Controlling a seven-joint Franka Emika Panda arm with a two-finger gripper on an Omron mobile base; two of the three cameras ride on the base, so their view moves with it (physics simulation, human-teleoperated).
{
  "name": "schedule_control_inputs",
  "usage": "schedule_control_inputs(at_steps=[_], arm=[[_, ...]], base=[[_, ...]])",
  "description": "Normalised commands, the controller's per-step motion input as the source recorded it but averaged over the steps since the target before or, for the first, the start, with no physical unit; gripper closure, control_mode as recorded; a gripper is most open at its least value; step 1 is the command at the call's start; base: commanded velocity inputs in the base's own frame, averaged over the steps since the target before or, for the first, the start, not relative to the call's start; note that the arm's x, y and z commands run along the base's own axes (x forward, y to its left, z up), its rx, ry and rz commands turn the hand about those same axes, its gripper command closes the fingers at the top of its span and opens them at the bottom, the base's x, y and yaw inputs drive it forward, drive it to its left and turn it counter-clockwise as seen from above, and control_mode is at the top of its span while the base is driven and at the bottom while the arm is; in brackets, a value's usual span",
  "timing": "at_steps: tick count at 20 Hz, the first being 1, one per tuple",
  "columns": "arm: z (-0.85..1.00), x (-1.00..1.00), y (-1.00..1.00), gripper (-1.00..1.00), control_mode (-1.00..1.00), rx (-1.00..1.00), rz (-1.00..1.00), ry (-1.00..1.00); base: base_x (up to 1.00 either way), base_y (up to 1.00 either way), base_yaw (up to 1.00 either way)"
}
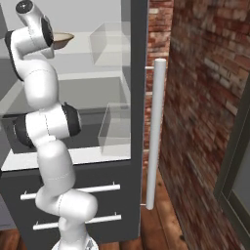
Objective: Move the glass cup from next to the sink to the open cabinet. Then, move the bowl with the chicken drumstick to the fridge to clear the area for faucet cleaning.
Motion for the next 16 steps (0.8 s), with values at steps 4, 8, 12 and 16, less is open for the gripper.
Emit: schedule_control_inputs(at_steps=[4,8,12,16], arm=[[-0.3,0.16,0.11,1.0,-1.0,-0.02,0.0,0.0],[-0.23,0.22,0.06,1.0,-1.0,0.0,0.0,0.0],[0.0,-0.03,0.0,-1.0,-1.0,0.0,0.0,0.0],[-0.16,-0.99,-0.15,-1.0,-1.0,0.0,-0.11,-0.17]], base=[[0.0,0.0,0.0],[0.0,0.0,0.0],[0.0,0.0,0.0],[0.0,0.0,0.0]])
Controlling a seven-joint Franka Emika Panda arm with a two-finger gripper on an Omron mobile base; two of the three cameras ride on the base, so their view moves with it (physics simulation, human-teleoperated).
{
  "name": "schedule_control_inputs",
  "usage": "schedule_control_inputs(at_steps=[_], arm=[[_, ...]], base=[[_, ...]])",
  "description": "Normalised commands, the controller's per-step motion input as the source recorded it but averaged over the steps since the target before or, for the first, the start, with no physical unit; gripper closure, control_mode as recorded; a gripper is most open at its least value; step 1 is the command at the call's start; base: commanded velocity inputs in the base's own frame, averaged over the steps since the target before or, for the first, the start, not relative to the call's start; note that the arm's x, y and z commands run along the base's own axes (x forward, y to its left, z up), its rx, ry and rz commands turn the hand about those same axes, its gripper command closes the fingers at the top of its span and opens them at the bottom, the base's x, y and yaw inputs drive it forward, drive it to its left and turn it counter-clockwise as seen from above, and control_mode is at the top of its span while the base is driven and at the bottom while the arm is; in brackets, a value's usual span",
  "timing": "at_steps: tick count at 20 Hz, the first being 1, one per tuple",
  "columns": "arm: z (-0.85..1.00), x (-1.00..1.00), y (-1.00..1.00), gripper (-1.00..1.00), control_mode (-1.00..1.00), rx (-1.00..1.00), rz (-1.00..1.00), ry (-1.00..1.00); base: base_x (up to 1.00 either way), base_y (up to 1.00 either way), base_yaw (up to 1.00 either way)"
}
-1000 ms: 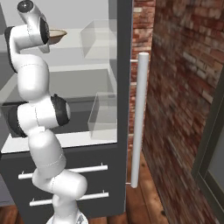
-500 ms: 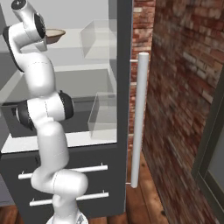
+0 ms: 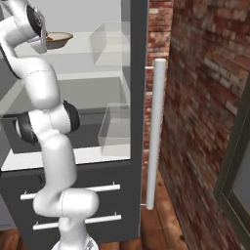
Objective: Move the glass cup from next to the sink to the open cabinet. Then, move the bowl with the chicken drumstick to the fridge to clear the area for faucet cleaning.
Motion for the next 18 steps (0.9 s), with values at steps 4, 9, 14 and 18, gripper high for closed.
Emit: schedule_control_inputs(at_steps=[4,9,14,18], arm=[[-0.46,-1.0,-0.38,-1.0,-1.0,0.01,-0.11,-0.38],[-0.85,-1.0,-0.49,-1.0,-1.0,0.01,-0.1,-0.45],[-1.0,-1.0,-0.53,-1.0,-1.0,0.0,-0.07,-0.39],[-1.0,-1.0,-0.58,-1.0,-1.0,0.01,-0.06,-0.33]], base=[[0.0,0.0,0.0],[0.0,0.0,0.0],[0.0,0.0,0.0],[0.0,0.0,0.0]])
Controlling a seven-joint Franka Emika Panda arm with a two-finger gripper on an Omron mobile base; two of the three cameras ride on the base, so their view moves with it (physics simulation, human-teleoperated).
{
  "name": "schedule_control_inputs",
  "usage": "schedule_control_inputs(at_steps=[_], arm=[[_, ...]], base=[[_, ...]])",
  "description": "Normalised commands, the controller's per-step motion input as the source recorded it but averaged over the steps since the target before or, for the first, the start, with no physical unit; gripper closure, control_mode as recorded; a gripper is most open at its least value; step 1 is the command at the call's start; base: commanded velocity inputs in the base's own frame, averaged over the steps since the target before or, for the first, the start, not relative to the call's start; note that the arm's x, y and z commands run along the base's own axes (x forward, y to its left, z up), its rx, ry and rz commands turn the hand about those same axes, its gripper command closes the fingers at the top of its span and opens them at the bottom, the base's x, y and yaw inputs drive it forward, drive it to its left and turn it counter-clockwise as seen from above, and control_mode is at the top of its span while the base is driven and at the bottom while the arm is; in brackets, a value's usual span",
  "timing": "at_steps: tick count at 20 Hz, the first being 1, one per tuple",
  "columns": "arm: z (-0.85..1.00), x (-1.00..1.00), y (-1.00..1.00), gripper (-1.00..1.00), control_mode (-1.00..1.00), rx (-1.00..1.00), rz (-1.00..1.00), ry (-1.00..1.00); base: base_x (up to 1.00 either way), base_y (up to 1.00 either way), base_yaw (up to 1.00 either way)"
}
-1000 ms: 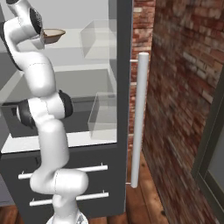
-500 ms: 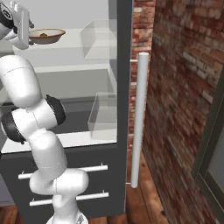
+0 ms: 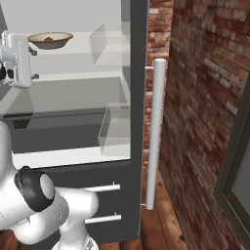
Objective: Move the glass cup from next to the sink to the open cabinet. Then, move the bowl with the chicken drumstick to the fridge to clear the area for faucet cleaning.
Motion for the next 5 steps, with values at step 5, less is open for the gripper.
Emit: schedule_control_inputs(at_steps=[5], arm=[[-1.0,-1.0,-0.65,-1.0,-1.0,0.08,-0.06,-0.29]], base=[[0.0,0.0,0.0]])
